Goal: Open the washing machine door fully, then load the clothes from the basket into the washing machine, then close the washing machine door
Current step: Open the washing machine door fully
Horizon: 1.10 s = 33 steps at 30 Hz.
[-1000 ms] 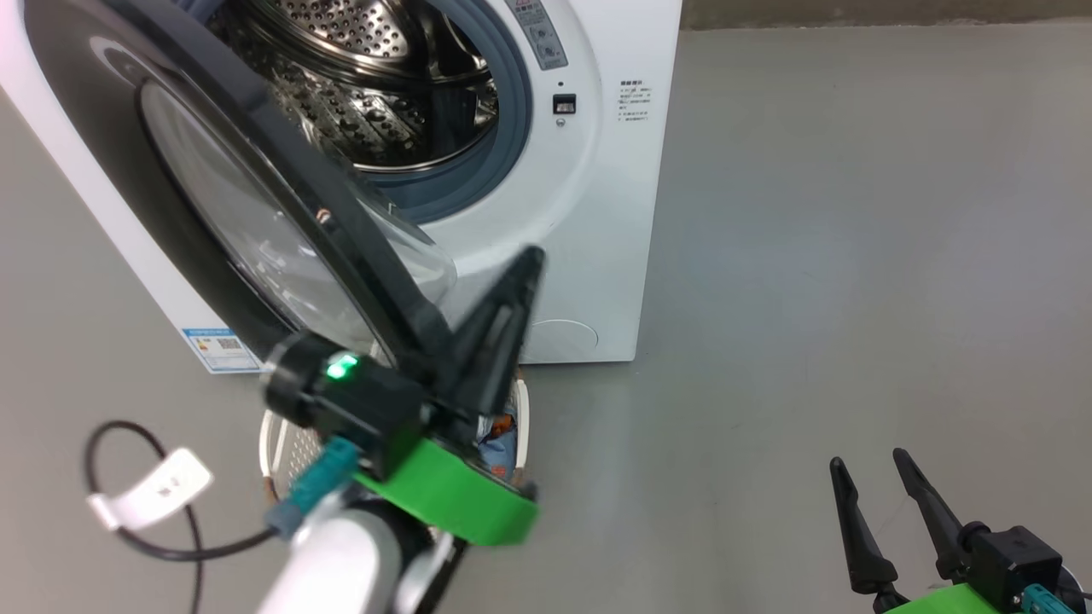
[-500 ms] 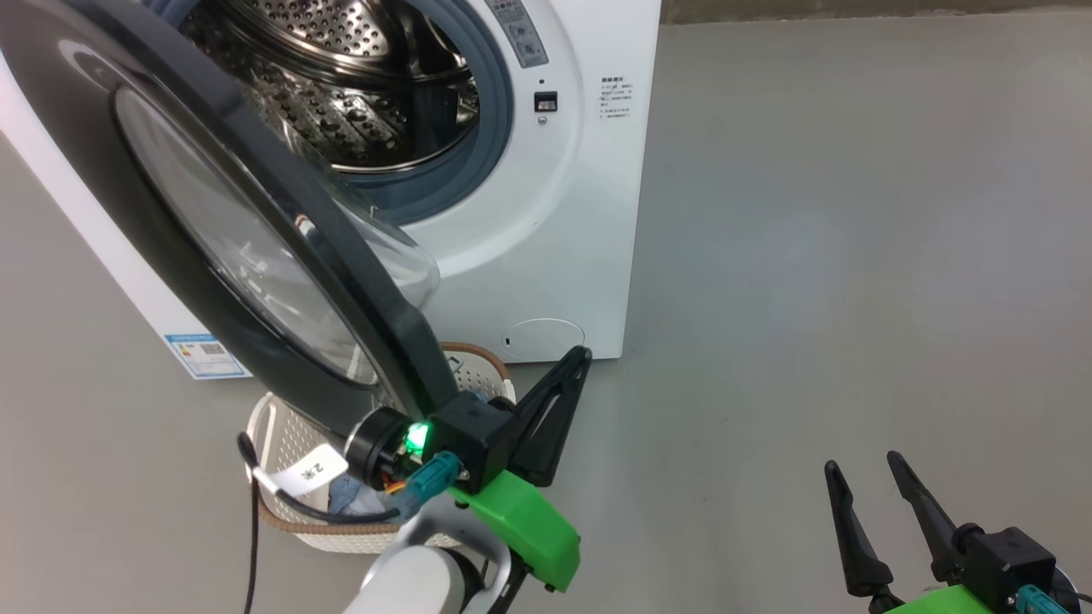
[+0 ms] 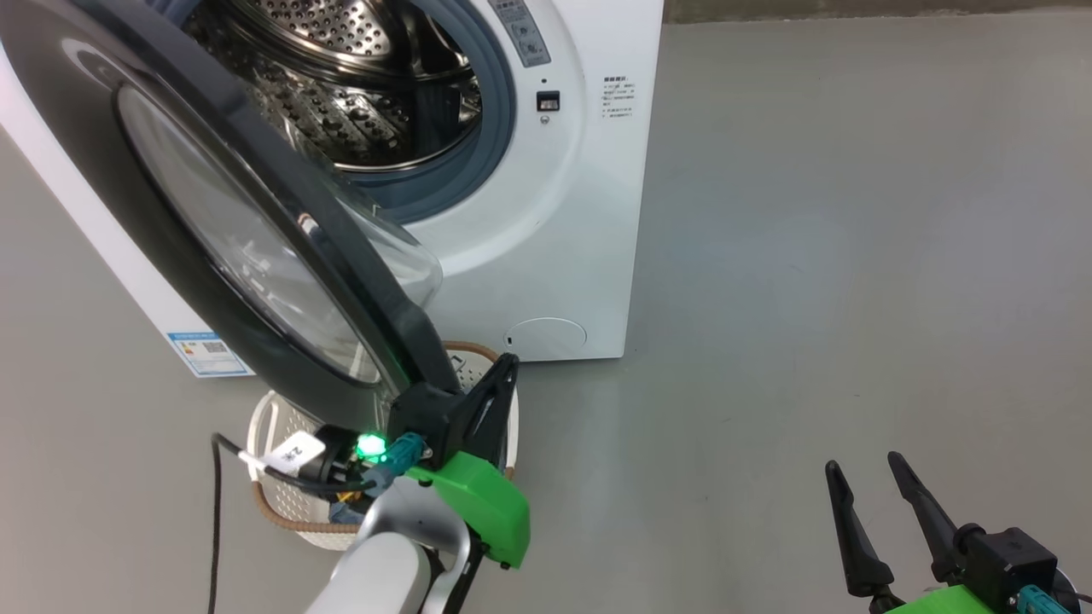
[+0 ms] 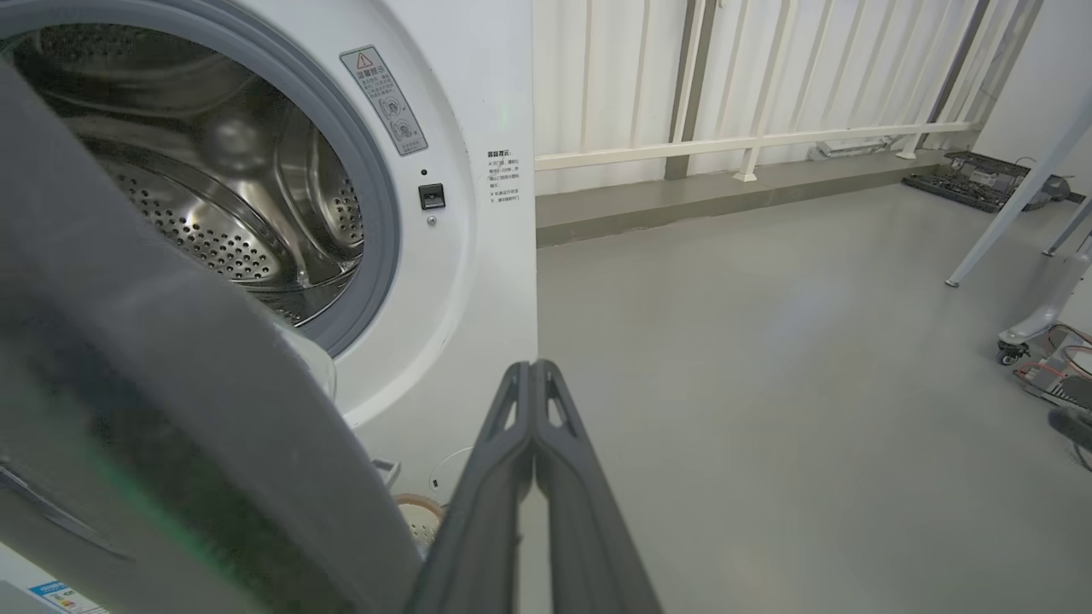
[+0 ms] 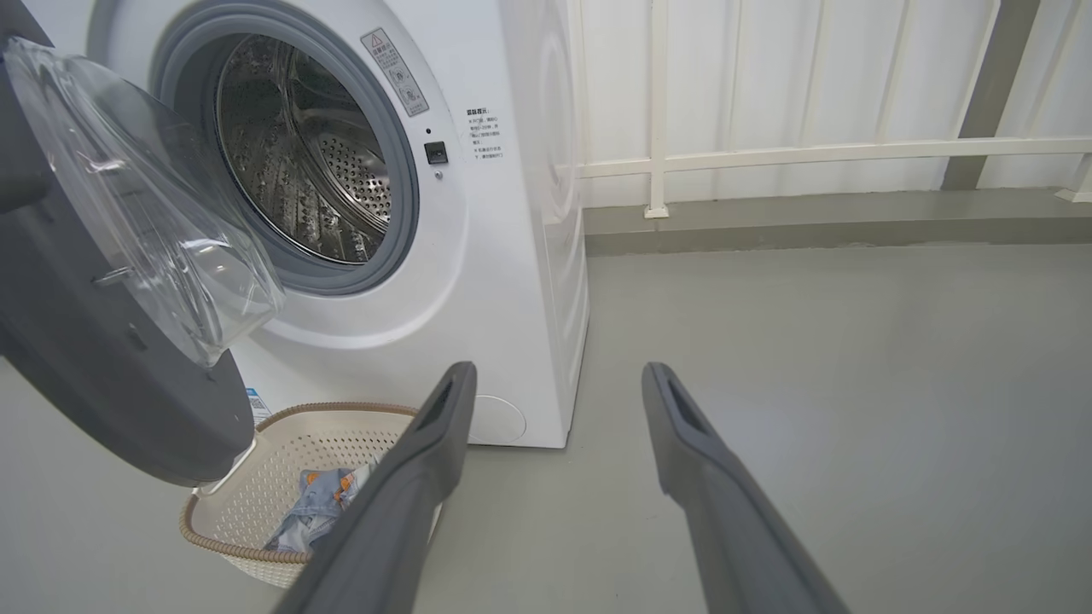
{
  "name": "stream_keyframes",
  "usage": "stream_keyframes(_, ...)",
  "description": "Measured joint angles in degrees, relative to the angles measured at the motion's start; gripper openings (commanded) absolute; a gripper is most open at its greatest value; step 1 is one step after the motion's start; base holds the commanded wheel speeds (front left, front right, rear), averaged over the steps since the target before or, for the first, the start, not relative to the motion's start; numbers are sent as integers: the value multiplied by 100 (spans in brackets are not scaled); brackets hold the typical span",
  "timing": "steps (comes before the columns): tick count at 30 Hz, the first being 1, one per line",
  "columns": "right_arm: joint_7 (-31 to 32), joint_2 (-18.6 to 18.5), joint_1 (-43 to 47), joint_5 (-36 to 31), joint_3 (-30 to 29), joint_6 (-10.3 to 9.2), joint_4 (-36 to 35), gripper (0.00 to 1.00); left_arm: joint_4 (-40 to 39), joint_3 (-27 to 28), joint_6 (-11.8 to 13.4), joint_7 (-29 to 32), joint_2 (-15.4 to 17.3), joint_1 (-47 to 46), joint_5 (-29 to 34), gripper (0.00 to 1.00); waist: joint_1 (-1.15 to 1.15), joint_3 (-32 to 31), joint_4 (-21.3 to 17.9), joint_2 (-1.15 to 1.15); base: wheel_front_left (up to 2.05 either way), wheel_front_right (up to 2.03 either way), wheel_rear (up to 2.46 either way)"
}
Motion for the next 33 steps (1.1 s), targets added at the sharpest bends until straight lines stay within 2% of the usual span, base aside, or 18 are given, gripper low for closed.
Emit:
stream_keyframes(13,0,7,-1,0,-15,0,0,100,289,188,155,-101,68,-5,-78,0,0,52,30,0,0,0,0)
stream_keyframes(27,0,10,-8,4,-32,0,-1,100,326,211,171,-202,79,-23,-119,0,0,136,65,0,0,0,0)
stream_keyframes(33,0,13,-91,4,-40,0,-1,100,163,242,309,-244,83,29,-191,0,0,153,86,0,0,0,0)
